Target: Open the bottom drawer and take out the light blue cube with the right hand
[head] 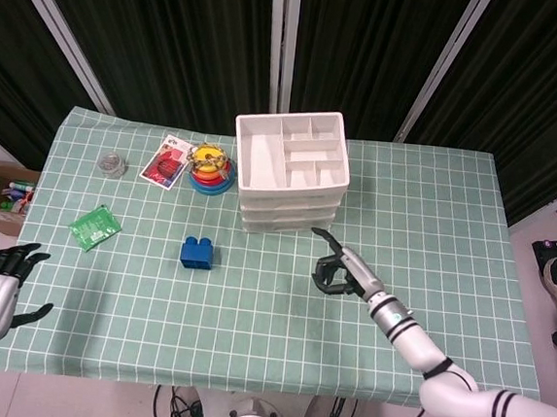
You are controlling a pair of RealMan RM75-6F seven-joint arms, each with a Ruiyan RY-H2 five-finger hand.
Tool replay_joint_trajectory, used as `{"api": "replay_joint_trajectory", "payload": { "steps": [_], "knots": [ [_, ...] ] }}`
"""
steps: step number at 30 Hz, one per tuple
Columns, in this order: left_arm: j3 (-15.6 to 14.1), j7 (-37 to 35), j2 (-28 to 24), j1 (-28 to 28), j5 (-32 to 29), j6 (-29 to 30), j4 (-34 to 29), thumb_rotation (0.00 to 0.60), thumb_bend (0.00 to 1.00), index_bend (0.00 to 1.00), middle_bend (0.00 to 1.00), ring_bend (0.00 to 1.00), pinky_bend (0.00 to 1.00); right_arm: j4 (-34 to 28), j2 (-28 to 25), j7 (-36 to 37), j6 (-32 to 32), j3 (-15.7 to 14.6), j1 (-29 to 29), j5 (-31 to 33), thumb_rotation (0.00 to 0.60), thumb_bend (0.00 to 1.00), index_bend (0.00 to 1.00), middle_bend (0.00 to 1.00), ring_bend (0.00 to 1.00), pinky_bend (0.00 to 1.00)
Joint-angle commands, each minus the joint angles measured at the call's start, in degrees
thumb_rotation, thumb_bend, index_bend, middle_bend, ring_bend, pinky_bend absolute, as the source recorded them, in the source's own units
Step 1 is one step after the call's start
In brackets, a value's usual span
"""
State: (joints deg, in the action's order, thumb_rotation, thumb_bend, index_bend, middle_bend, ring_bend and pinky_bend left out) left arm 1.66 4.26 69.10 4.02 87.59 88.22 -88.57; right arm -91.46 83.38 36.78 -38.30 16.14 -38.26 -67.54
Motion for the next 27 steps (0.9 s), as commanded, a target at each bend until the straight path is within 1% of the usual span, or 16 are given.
{"api": "replay_joint_trajectory", "payload": {
  "steps": [1,6,12,21,27],
  "knots": [
    [0.20,-0.63,0.18,-0.03,-0.32,-0.06,0.55,0.600,0.00,0.26,0.18,0.16,0.19,5.08,5.36,4.45,5.18,3.04,-3.89,3.29,0.600,0.44,0.05,0.69,0.60,0.66],
    [0.43,-1.31,0.29,0.06,-0.53,-0.23,1.20,0.600,0.00,0.26,0.18,0.16,0.19,10.51,9.65,6.78,7.31,4.63,-5.99,4.70,0.600,0.44,0.05,0.70,0.60,0.67],
    [0.63,-1.62,0.29,0.03,-0.89,-0.33,1.45,0.600,0.00,0.26,0.18,0.16,0.19,14.93,12.51,9.17,9.25,6.20,-7.29,4.81,0.600,0.44,0.05,0.70,0.60,0.67],
    [0.67,-1.78,0.00,-0.04,-1.17,-0.57,1.43,0.600,0.00,0.26,0.18,0.16,0.19,18.61,14.75,11.99,11.67,7.86,-8.65,3.20,0.600,0.44,0.06,0.70,0.60,0.67],
    [0.78,-1.60,-0.28,0.01,-1.18,-0.58,1.08,0.600,0.00,0.26,0.18,0.16,0.19,20.37,16.12,13.83,12.22,8.43,-9.11,1.27,0.600,0.45,0.10,0.70,0.60,0.67]
  ]
}}
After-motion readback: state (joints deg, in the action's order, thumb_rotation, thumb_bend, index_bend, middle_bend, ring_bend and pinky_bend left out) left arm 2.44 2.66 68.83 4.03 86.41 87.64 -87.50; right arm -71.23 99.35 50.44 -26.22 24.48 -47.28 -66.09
